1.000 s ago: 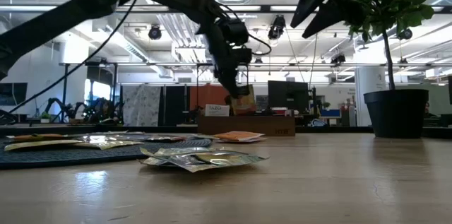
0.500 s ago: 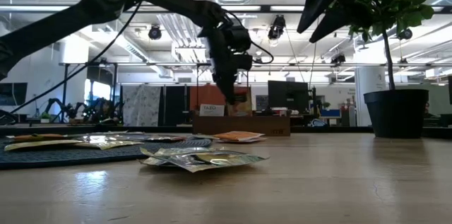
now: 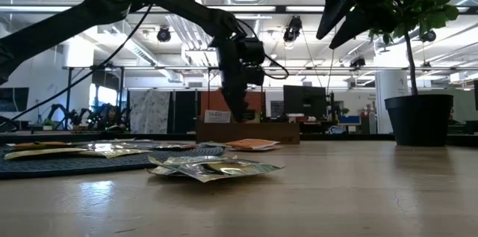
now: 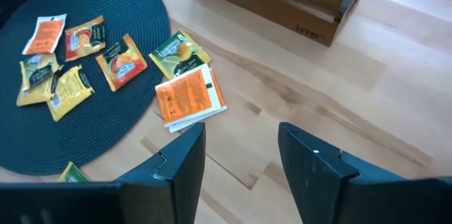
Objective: Pick & Place Tea
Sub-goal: Put the yellow tea bag into the middle section of the wooden organizer
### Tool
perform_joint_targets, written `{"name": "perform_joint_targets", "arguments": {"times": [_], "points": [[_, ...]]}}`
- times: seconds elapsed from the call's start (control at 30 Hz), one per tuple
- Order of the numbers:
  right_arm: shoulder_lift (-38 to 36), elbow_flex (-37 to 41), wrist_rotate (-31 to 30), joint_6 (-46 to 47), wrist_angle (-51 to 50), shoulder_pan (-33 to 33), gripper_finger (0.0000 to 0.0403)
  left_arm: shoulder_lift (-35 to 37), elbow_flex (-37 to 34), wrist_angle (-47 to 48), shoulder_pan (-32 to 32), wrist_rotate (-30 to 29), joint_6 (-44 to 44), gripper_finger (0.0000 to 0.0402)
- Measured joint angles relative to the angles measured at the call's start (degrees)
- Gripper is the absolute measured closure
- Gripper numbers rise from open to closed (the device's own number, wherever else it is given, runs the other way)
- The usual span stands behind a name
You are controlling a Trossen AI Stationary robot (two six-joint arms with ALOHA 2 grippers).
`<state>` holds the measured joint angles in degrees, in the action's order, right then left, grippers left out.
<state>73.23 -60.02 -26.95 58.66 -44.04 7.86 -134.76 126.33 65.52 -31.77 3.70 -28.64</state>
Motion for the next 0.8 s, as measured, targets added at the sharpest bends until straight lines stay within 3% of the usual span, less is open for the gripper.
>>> {"name": "perform_joint_targets", "arguments": {"times": [0.2, 0.67, 0.8], "points": [[0.02, 1.34, 0.81, 1.88, -0.1, 0.0, 0.0227, 0.0, 0.32, -3.99, 0.11, -6.36, 0.36, 0.0401], [0.02, 2.15, 2.02, 2.7, 0.01, 0.0, 0.0227, 0.0, 0.35, -4.03, 0.24, -6.64, 0.17, 0.04], [0.02, 2.15, 2.02, 2.83, 0.05, 0.0, 0.0227, 0.0, 0.37, -4.05, 0.24, -6.64, 0.16, 0.0373]]}}
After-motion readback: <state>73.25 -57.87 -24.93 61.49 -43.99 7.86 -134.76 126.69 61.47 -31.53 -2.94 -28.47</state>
